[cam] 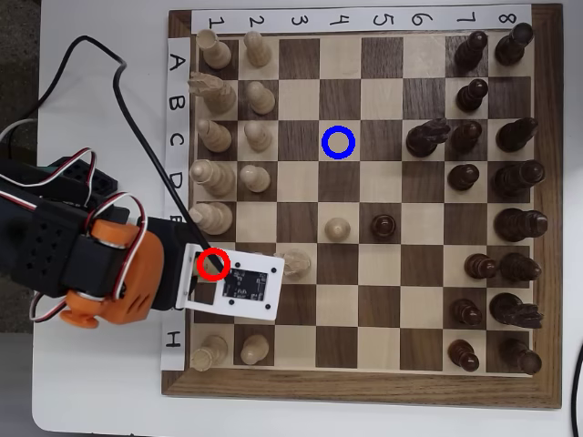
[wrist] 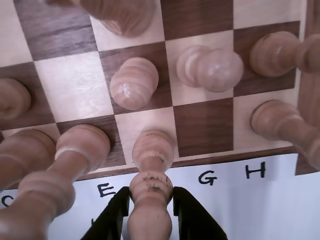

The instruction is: Move the piece to destination

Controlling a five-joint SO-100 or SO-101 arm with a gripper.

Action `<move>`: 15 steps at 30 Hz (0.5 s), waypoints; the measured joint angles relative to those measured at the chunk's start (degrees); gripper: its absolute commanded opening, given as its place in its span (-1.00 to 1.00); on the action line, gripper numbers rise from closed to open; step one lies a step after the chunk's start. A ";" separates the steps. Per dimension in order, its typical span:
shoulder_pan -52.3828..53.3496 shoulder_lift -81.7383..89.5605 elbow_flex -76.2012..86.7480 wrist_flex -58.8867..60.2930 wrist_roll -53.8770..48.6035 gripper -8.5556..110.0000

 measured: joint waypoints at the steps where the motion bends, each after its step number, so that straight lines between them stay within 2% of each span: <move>1: 0.00 0.00 -0.70 0.44 -0.09 -0.86; 15: 1.41 0.00 -9.84 6.94 -2.02 -0.86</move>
